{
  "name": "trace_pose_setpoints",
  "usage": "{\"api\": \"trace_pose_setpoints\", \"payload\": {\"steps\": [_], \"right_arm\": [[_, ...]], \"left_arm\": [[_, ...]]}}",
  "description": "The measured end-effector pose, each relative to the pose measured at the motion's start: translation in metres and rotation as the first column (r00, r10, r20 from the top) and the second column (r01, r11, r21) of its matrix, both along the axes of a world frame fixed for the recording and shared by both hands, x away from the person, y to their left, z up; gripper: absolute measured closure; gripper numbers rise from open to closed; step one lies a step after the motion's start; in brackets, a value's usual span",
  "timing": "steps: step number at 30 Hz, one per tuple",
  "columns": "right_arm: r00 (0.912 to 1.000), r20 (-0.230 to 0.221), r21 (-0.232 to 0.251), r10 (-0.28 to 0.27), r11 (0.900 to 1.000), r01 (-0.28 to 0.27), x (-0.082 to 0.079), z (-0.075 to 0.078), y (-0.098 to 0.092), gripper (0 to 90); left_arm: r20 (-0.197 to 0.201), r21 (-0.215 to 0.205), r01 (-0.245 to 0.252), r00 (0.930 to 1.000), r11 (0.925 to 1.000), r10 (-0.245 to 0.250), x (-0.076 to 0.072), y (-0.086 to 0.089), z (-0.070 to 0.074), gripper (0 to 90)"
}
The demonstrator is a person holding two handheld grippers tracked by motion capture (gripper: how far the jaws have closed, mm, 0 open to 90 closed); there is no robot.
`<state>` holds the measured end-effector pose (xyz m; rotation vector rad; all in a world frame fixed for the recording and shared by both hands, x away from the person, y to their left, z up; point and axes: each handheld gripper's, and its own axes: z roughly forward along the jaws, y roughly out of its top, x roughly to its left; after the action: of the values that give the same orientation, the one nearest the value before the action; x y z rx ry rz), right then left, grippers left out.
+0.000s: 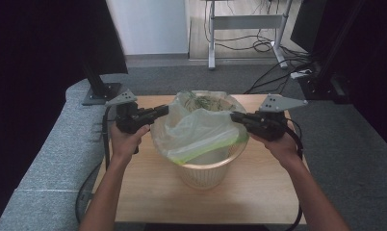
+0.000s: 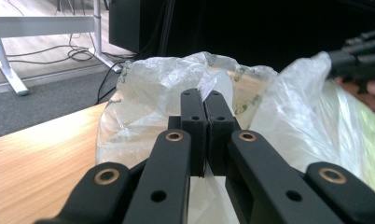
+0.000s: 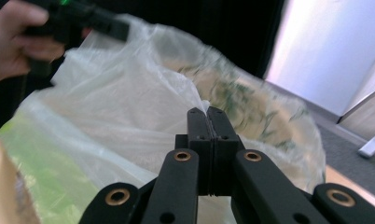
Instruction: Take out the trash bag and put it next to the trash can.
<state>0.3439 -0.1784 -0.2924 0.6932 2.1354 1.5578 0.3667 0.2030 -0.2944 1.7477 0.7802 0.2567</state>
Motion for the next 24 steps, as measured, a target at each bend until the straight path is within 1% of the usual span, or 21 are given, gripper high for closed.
{"api": "trace_pose_setpoints", "payload": {"steps": [3, 5, 6, 7, 8, 10, 11, 12, 13, 14, 15, 16, 17, 19, 20, 22, 24], "right_arm": [[1.0, -0.003, -0.003, -0.005, 1.0, 0.005, 0.011, 0.004, 0.009, 89.2], [0.9999, -0.011, -0.013, -0.002, 1.0, 0.002, 0.019, 0.002, 0.018, 89.2], [0.9999, -0.011, -0.013, -0.002, 1.0, 0.002, 0.019, 0.002, 0.018, 89.2], [0.9998, -0.019, -0.025, 0.004, 1.0, -0.005, 0.022, 0.0, 0.022, 89.1], [0.9994, -0.031, -0.042, 0.013, 0.999, -0.014, 0.025, -0.002, 0.025, 87.6], [0.9987, -0.04, -0.052, 0.032, 0.998, -0.034, 0.025, -0.006, 0.025, 76.2], [0.9984, -0.042, -0.027, 0.039, 0.999, -0.04, 0.024, -0.006, 0.02, 67.6], [0.9986, -0.04, -0.009, 0.036, 0.999, -0.036, 0.023, -0.006, 0.015, 61.2], [0.9987, -0.043, 0.02, 0.028, 0.999, -0.027, 0.022, -0.006, 0.008, 54.9], [0.9983, -0.049, 0.043, 0.03, 0.999, -0.028, 0.021, -0.006, 0.0, 50.7], [0.9983, -0.054, 0.062, 0.021, 0.998, -0.018, 0.02, -0.006, -0.011, 46.1], [0.9981, -0.058, 0.074, 0.021, 0.997, -0.017, 0.02, -0.007, -0.019, 42.6], [0.9971, -0.067, 0.081, 0.035, 0.996, -0.029, 0.02, -0.008, -0.025, 38.7], [0.9938, -0.098, 0.067, 0.052, 0.997, -0.046, 0.021, -0.013, -0.037, 32.2], [0.9931, -0.104, 0.06, 0.054, 0.997, -0.048, 0.021, -0.015, -0.039, 30.7], [0.9906, -0.126, 0.041, 0.053, 0.998, -0.048, 0.024, -0.023, -0.044, 28.0], [0.987, -0.154, 0.031, 0.047, 0.999, -0.042, 0.029, -0.031, -0.045, 30.0]], "left_arm": [[-0.004, 0.002, 0.004, 1.0, 1.0, -0.004, 0.001, -0.002, -0.001, 88.8], [-0.004, 0.004, 0.005, 1.0, 1.0, -0.005, 0.001, -0.004, -0.001, 88.7], [-0.004, 0.004, 0.005, 1.0, 1.0, -0.005, 0.001, -0.004, -0.001, 88.7], [-0.003, 0.005, 0.005, 1.0, 1.0, -0.005, 0.002, -0.004, -0.001, 88.7], [-0.002, 0.004, 0.004, 1.0, 1.0, -0.004, 0.001, -0.003, 0.0, 88.7], [0.002, -0.001, 0.001, 1.0, 1.0, -0.001, 0.001, -0.001, -0.001, 88.7], [0.002, -0.003, 0.001, 1.0, 1.0, -0.001, 0.001, 0.0, -0.002, 88.7], [0.003, -0.004, 0.0, 1.0, 1.0, 0.0, 0.001, 0.001, -0.002, 88.8], [0.002, -0.007, -0.003, 1.0, 1.0, 0.003, 0.002, 0.002, -0.003, 88.7], [0.0, -0.01, -0.005, 1.0, 0.9999, 0.005, 0.002, 0.003, -0.004, 88.7], [-0.002, -0.01, -0.005, 1.0, 0.9999, 0.005, 0.002, 0.004, -0.005, 88.6], [-0.003, -0.013, -0.006, 1.0, 0.9999, 0.006, 0.003, 0.004, -0.006, 88.6], [-0.006, -0.013, -0.007, 1.0, 0.9999, 0.007, 0.003, 0.005, -0.007, 88.6], [-0.007, -0.014, -0.008, 0.9999, 0.9999, 0.007, 0.003, 0.006, -0.008, 88.6], [-0.009, -0.017, -0.008, 0.9999, 0.9998, 0.008, 0.003, 0.006, -0.008, 88.6], [-0.009, -0.018, -0.009, 0.9999, 0.9998, 0.009, 0.003, 0.007, -0.009, 88.6], [-0.01, -0.017, -0.009, 0.9999, 0.9998, 0.009, 0.003, 0.007, -0.01, 88.6]]}}
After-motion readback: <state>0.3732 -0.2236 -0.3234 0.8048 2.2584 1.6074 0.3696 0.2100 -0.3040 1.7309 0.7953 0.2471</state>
